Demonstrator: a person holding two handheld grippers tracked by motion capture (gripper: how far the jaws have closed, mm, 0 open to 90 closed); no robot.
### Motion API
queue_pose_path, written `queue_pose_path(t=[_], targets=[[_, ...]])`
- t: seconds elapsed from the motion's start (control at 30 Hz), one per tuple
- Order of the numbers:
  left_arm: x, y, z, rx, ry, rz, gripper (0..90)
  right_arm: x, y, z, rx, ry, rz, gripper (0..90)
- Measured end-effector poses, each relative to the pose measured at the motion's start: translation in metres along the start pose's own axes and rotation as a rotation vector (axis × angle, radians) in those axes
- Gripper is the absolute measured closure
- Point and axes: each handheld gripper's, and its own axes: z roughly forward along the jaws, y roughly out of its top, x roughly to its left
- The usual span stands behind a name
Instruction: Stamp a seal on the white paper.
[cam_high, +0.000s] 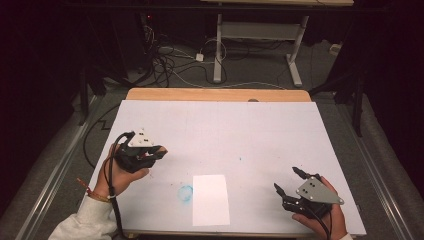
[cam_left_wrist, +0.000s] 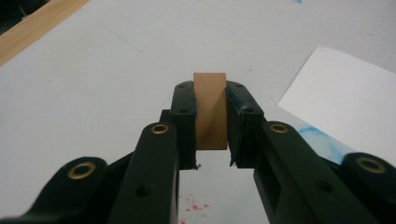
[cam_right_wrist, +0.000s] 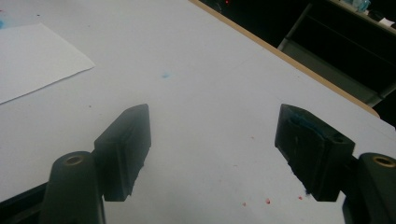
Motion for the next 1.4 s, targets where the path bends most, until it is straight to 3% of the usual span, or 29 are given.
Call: queue_pose_path(t=[0.27,0.43,0.6,0.87,1.07,1.4], targets=[[-0.024,0.013,0.006,-0.016,-0.064,0.06,73.5,-0.001,-0.001,-0.003,-0.006,-0.01,0.0,27.6],[-0.036,0.017,0.01,-0.01,-0.081,0.096,73.4,0.001,0.0,-0.002,-0.004,-0.003,-0.007,27.5],[-0.048,0.022,0.017,0.015,-0.113,0.142,73.4,0.001,0.0,-0.002,-0.001,0.0,-0.004,27.5],[-0.065,0.026,0.028,0.031,-0.146,0.179,73.4,0.001,0.0,-0.002,0.0,0.0,-0.009,27.6],[-0.08,0.027,0.041,0.071,-0.175,0.227,73.5,0.001,0.0,-0.002,0.001,-0.001,-0.009,27.7],[-0.094,0.026,0.061,0.121,-0.23,0.263,73.4,0.002,-0.001,-0.001,0.006,0.003,-0.014,27.6]])
